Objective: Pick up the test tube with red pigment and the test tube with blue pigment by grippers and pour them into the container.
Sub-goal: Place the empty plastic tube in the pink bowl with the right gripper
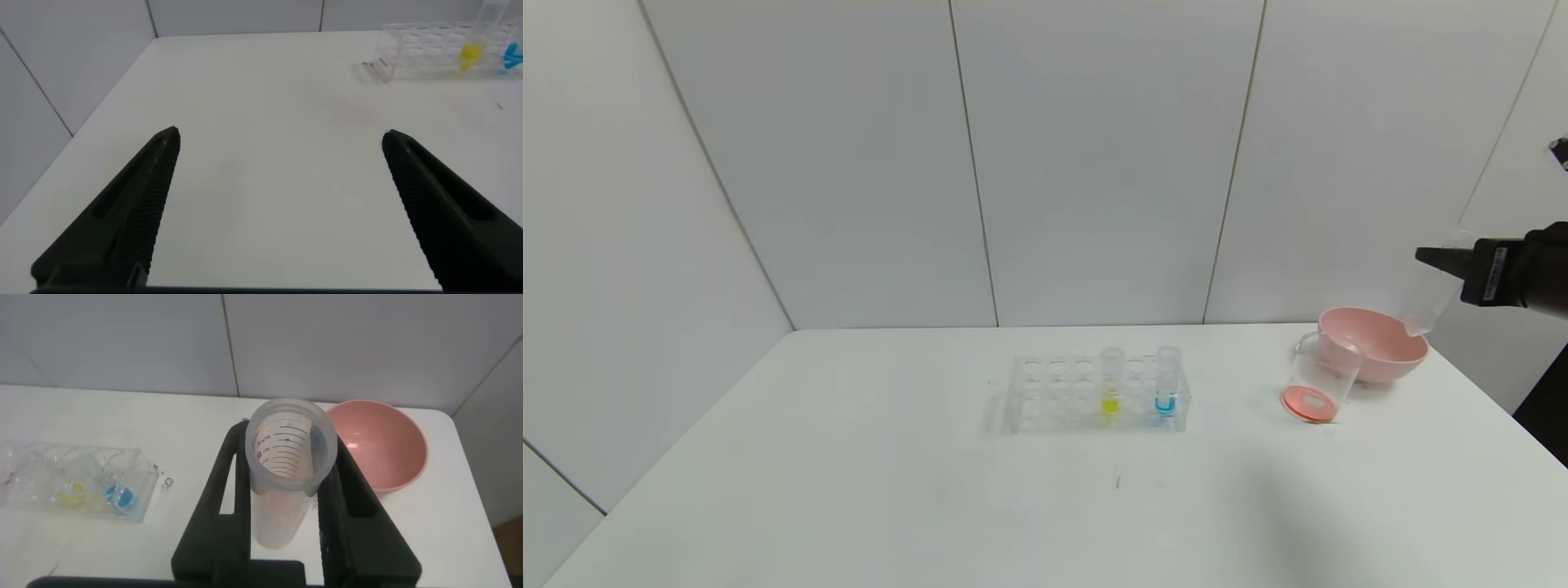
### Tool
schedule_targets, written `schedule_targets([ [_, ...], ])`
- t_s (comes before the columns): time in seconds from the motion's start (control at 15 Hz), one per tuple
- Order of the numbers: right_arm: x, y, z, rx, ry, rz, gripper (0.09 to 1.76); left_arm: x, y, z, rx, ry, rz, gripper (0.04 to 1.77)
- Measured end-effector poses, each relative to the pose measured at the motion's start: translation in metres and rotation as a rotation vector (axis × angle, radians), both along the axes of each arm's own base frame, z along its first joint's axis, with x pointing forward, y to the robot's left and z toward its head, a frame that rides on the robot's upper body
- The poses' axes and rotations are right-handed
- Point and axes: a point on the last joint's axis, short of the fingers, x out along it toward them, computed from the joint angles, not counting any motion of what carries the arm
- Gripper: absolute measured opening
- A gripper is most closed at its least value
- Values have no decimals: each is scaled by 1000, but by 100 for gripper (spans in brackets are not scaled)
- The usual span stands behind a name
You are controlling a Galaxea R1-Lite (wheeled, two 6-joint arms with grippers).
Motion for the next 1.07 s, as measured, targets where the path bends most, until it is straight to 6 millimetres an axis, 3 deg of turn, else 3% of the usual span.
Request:
schedule_targets([
  [0.2, -3, -16, 0, 11, -23, -66, 53, 0, 0, 0, 0, 0, 0, 176],
  [0.4, 10, -31, -3, 1, -77, -113, 53, 0, 0, 0, 0, 0, 0, 176],
  [1.07, 111, -66, -57, -59, -66, -260, 53, 0, 0, 0, 0, 0, 0, 176],
])
